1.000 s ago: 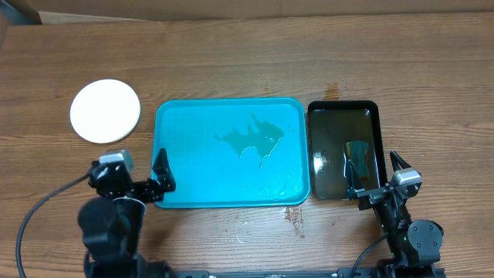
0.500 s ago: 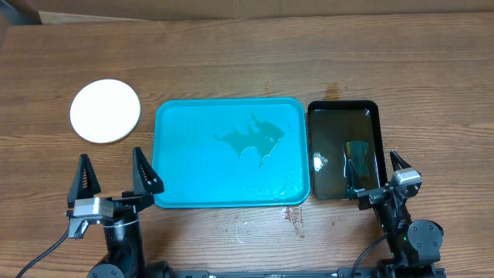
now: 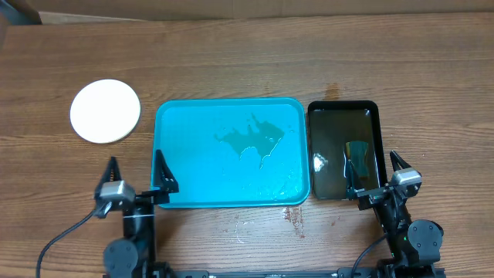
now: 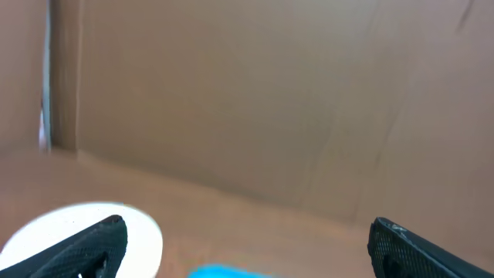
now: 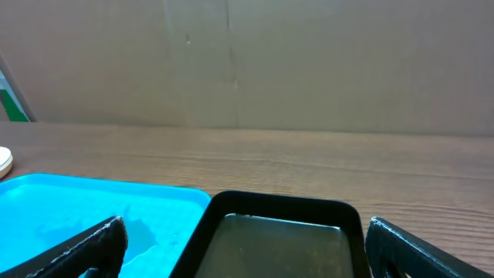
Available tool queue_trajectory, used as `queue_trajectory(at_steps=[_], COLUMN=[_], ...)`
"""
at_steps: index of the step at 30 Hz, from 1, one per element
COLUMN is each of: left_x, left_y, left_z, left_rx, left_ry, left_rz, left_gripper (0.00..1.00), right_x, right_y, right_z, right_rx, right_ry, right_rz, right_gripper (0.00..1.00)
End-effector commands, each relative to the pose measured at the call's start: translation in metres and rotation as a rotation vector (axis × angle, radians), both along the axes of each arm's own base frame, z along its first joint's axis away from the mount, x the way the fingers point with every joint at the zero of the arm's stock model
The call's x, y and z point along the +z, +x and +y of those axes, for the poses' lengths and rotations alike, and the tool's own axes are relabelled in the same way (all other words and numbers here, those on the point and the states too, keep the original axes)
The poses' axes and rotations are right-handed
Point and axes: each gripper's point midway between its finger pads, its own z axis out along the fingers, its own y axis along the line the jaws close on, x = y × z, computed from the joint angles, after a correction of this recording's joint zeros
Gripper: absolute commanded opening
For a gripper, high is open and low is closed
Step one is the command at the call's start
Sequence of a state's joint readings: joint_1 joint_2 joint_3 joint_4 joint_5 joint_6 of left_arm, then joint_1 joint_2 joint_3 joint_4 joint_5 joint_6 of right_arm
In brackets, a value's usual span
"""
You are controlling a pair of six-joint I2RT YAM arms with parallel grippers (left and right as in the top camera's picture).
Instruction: Clean dirty plates on tray and stack at the side
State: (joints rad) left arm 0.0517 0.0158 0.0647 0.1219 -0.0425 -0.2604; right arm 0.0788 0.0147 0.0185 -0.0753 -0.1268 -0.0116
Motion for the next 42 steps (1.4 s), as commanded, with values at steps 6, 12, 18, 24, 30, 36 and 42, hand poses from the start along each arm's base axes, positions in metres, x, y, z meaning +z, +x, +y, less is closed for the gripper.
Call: queue_trajectory(at_steps=[6, 12, 18, 24, 30, 36, 42], left_x=[-0.068, -0.075, -0.075, -0.075, -0.075, -0.075, -0.075], left_y=[0.007, 0.007, 0.007, 0.007, 0.007, 0.007, 0.007], left_z=[-0.005, -0.009, -0.009, -0.009, -0.008, -0.008, -0.009], left_rx=[-0.026, -0.046, -0.047, -0.044, -0.043, -0.043, -0.044], left_ry=[-0.018, 0.065, 0.086, 0.087, 0.086, 0.086, 0.087], left_rz=[0.218, 0.252, 0.253, 0.254, 0.254, 0.254, 0.254], left_gripper=[1.00, 1.00, 1.00, 1.00, 1.00, 1.00, 1.00], right_x=[-0.002, -0.002, -0.002, -0.002, -0.002, -0.002, -0.002], right_y=[0.000, 0.000, 0.000, 0.000, 0.000, 0.000, 0.000], right_z=[0.000, 0.000, 0.000, 0.000, 0.000, 0.000, 0.000], right_rx=[0.003, 0.003, 0.003, 0.003, 0.003, 0.003, 0.003], right_ry=[-0.004, -0.004, -0.004, -0.004, -0.004, -0.004, -0.004], right_rz=[-0.005, -0.005, -0.005, -0.005, -0.005, -0.005, -0.005], right_gripper=[1.00, 1.00, 1.00, 1.00, 1.00, 1.00, 1.00])
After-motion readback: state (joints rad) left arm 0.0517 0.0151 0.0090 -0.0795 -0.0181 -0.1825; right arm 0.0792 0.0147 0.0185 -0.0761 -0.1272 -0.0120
